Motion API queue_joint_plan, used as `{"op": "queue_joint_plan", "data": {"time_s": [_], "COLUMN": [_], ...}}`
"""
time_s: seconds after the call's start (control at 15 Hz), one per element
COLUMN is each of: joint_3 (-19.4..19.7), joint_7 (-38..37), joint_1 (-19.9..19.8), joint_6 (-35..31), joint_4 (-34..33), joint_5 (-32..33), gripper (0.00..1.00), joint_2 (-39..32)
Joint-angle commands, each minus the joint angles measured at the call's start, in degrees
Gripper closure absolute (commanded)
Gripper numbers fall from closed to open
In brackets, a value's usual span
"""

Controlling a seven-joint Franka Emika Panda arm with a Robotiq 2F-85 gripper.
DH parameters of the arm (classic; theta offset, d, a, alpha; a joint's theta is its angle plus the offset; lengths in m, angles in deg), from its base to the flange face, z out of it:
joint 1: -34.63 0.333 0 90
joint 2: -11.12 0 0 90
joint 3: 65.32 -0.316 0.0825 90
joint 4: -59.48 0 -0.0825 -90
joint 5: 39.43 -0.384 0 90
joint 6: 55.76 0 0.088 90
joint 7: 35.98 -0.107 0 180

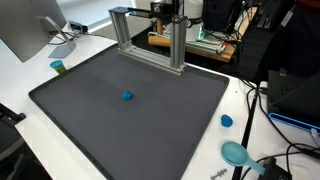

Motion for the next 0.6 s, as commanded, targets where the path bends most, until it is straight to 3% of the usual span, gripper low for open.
{"op": "queue_joint_plan", "data": {"time_s": [0.0, 0.13, 0.2, 0.53], "joint_3": [-3.2, -3.8, -3.2, -3.7], "joint_7": [-5.7, -9.6, -7.0, -9.0], "joint_1": [-0.1, -0.1, 0.3, 0.2], "joint_6": [-4.7, -1.6, -2.3, -2.2], "joint_4": [7.6, 7.8, 6.1, 7.5], "joint_5": [1.7, -0.7, 0.4, 0.3], "gripper": [0.0, 0.0, 0.0, 0.0], "joint_2": [5.2, 3.9, 2.9, 2.9]}}
